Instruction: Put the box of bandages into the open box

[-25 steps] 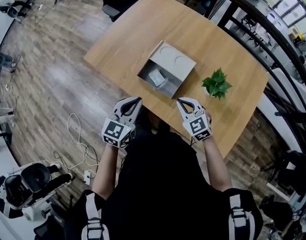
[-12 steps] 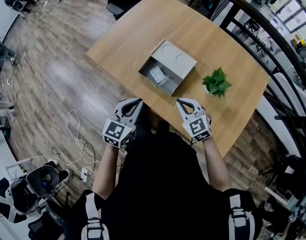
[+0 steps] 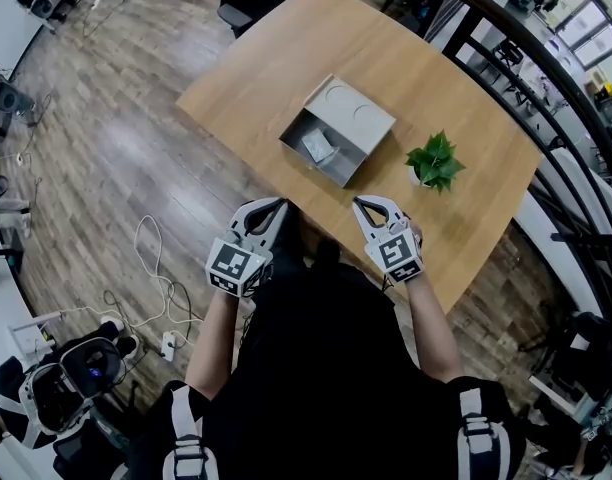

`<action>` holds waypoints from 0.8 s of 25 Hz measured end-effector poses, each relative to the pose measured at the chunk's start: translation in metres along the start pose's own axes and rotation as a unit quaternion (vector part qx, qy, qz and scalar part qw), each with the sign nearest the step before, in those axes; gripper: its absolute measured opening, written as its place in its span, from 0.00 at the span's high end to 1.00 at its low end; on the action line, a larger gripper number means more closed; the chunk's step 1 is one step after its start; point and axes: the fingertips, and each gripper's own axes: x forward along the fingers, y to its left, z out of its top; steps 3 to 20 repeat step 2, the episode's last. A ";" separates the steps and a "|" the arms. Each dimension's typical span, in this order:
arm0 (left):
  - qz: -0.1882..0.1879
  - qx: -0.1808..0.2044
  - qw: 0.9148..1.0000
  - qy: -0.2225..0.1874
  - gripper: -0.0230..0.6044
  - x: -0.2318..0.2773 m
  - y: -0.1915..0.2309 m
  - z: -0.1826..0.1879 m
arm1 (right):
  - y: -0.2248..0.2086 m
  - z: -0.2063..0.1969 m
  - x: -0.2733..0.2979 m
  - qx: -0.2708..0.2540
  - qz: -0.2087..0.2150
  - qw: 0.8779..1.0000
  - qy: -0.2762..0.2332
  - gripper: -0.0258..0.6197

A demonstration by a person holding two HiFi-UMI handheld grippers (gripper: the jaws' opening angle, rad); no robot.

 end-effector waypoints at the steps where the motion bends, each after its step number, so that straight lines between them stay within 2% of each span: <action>1: 0.000 -0.001 1.000 0.001 0.92 0.000 -0.001 -0.001 | 0.001 0.000 0.000 -0.004 0.000 1.000 0.001 0.92; 20: 0.000 -0.001 1.000 0.002 0.92 0.000 -0.002 -0.002 | 0.001 -0.001 0.000 -0.010 0.000 1.000 0.001 0.92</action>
